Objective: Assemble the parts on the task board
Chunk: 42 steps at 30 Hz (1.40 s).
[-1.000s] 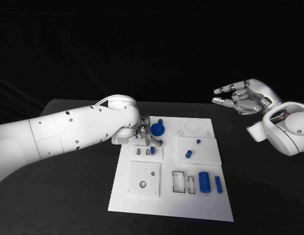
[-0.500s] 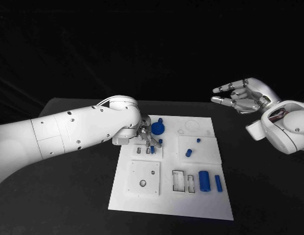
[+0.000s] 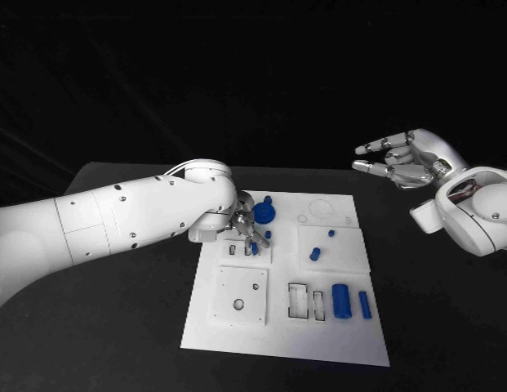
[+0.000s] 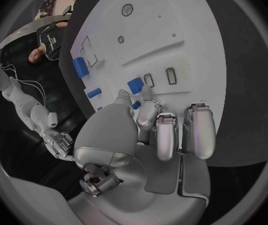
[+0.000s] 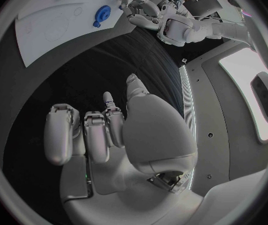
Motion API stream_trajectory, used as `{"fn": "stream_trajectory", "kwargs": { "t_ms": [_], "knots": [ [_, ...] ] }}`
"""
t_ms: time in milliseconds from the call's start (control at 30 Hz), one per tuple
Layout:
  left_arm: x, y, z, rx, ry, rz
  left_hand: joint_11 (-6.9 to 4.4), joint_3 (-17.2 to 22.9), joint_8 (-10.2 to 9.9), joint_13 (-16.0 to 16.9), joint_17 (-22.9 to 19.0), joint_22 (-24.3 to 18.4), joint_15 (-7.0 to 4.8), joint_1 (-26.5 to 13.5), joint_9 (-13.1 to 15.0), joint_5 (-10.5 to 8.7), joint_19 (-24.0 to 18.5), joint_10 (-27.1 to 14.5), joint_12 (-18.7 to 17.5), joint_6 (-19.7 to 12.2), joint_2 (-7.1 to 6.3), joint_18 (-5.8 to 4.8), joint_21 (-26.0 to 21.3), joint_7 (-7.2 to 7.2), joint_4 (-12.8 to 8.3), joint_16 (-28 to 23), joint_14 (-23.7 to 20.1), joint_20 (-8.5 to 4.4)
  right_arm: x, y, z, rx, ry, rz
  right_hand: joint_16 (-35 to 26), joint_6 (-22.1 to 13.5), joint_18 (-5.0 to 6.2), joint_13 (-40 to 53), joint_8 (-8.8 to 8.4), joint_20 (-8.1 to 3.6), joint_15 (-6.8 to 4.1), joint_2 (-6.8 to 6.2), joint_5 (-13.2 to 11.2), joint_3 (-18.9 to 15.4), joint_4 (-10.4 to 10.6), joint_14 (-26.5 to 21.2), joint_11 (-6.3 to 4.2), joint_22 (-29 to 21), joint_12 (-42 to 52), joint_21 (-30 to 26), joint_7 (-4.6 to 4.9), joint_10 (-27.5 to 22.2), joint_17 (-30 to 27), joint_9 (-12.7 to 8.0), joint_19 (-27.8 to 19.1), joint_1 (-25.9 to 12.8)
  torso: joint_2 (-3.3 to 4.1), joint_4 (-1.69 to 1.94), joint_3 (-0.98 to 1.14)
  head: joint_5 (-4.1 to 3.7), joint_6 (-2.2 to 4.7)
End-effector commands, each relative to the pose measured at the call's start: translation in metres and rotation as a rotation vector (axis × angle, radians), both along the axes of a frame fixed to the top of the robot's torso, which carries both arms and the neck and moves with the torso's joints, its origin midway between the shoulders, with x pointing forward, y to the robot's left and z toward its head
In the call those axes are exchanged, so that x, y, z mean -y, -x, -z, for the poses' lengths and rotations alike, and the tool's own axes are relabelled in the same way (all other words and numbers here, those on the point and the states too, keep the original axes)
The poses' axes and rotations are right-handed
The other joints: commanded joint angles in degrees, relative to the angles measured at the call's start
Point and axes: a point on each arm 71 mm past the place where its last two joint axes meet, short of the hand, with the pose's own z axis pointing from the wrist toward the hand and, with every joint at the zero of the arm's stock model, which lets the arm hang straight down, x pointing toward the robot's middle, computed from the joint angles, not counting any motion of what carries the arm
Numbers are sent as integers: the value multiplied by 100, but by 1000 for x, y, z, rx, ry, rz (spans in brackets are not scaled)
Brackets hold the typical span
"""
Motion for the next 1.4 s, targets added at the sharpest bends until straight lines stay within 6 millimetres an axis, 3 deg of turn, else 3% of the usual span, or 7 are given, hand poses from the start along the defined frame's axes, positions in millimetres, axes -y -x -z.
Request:
{"fn": "stream_trajectory", "kwargs": {
  "t_ms": [33,733,867,967,1100,1200,1400],
  "knots": [
    [2,2,2,-29,-1,13,8,51,31,4,1510,199,-11,76,13,-26,234,5,26,-35,-9,-104,34,7,3,17,603,-22,-2,0,1,0,13,-15,-34,48,69,703,18,7,-9,41,20,-8,-28,521,-11,-5,-29,-22,1,-39,1245,-1,-27,-3,0,4,1,3,-3],
    [3,3,2,-31,6,10,5,1130,-54,3,1510,220,-14,509,163,-26,224,-3,1,-81,-241,-103,33,2,-59,17,603,-19,-2,-1,2,-4,25,-16,-34,48,69,703,18,7,-9,41,20,-8,-28,521,-11,-5,-29,-22,1,-39,1245,-1,-27,-3,8,-1,-3,-2,-26],
    [3,3,2,-36,15,6,-7,1515,-121,-6,1510,210,-26,832,170,-6,219,-20,-21,-117,-256,-97,22,0,-203,17,603,-40,-3,-2,3,-4,26,-17,-34,48,69,703,18,7,-9,41,20,-8,-28,521,-11,-5,-29,-22,1,-39,1245,-1,-27,-3,10,-1,-4,-5,-42],
    [3,4,2,-42,28,-1,-28,1959,-210,-25,1510,211,-45,1213,155,220,217,-52,-59,-174,-243,-97,19,-28,-431,17,603,-44,-3,-2,3,-5,26,-18,-39,49,71,707,18,6,-9,46,44,-14,-37,519,-11,-13,-22,-27,1,-35,1238,0,-30,-2,6,-3,-4,-9,-47],
    [3,4,2,-53,49,-11,0,2738,-312,-56,1510,223,-33,1479,155,671,218,-81,-121,-237,-446,-100,19,18,-663,17,603,-45,-3,-2,3,-6,26,-19,-39,49,71,707,18,6,-9,46,44,-14,-37,519,-11,-13,-22,-27,1,-35,1238,0,-30,-2,7,1,-4,-11,-63],
    [3,6,2,-58,69,-20,40,4036,-288,-81,1510,250,49,1118,302,701,221,-21,-153,-205,-954,-99,23,80,-780,17,603,3,-3,-2,4,-6,26,-19,-39,49,71,707,18,6,-9,46,44,-14,-37,519,-11,-13,-22,-27,1,-35,1238,0,-30,-2,8,-1,-2,-13,-61],
    [2,8,1,-43,102,-36,47,4573,-246,-72,1510,293,29,887,433,681,231,15,-146,-218,-1173,-109,41,80,-1012,17,603,23,-4,-2,4,-6,26,-20,-40,50,71,707,19,6,-9,49,49,-15,-39,519,-11,-15,-22,-28,1,-34,1236,0,-30,-3,10,1,0,-25,-56]
  ]
}}
